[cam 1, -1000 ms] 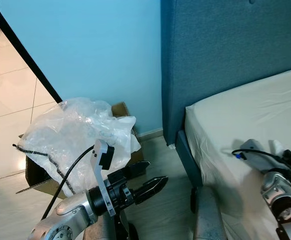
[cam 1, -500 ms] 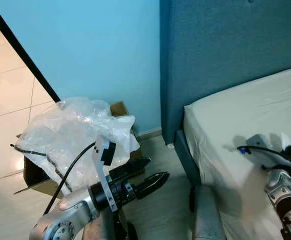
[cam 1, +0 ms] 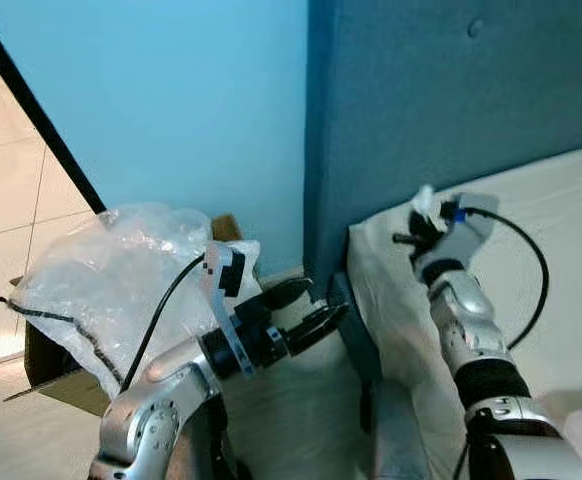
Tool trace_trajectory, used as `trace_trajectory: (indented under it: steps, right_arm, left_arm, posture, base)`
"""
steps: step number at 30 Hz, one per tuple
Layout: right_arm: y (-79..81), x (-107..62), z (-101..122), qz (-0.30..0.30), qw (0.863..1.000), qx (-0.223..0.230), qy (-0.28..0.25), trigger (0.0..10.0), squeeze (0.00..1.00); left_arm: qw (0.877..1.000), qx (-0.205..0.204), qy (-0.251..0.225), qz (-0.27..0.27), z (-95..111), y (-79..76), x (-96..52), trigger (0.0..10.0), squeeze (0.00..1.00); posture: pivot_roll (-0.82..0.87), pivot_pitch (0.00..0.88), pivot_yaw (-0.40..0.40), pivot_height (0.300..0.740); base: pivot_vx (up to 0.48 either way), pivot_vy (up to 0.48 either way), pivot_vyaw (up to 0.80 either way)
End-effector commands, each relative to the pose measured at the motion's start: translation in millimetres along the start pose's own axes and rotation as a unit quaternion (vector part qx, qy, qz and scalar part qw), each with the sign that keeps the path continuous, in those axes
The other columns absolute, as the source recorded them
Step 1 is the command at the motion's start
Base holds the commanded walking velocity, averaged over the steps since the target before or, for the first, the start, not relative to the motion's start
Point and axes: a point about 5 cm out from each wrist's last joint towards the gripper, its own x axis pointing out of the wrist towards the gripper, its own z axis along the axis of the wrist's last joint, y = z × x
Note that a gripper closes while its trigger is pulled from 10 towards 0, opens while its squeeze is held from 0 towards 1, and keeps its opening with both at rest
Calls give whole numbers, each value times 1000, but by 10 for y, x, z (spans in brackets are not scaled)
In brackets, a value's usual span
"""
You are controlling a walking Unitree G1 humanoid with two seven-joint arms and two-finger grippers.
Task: Clean up the room
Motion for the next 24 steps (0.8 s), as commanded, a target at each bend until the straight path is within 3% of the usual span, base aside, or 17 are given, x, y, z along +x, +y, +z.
trace_trajectory:
  steps: [1,8,13,15,17,24]
  right_arm:
    - [53,-28,-45,13,999,36,5,0,0]
    - [349,7,53,102,987,126,-19,0,0]
    - [616,-76,69,208,958,197,-17,0,0]
    - [616,-76,69,208,958,197,-17,0,0]
    - [780,-137,-80,242,948,208,7,0,0]
    - [1028,-271,-427,272,939,196,72,0,0]
  left_arm:
    - [1000,-1,-8,1,-14,33,33,10000,0]
    - [999,3,-46,-8,39,82,199,10000,0]
    - [996,-4,-91,-12,134,125,308,10000,0]
    - [996,-4,-91,-12,134,125,308,10000,0]
    - [995,1,-99,-13,153,142,343,10000,0]
    - [994,20,-110,-10,199,170,358,10000,0]
  posture:
    - [-13,82,41,527]
    - [-41,14,17,527]
    - [-52,0,6,527]
    - [-52,0,6,527]
    - [-50,0,4,527]
    - [-37,0,4,547]
  base:
    - [0,0,0]
    - [0,0,0]
    - [0,0,0]
    - [0,0,0]
    - [0,0,0]
    - [0,0,0]
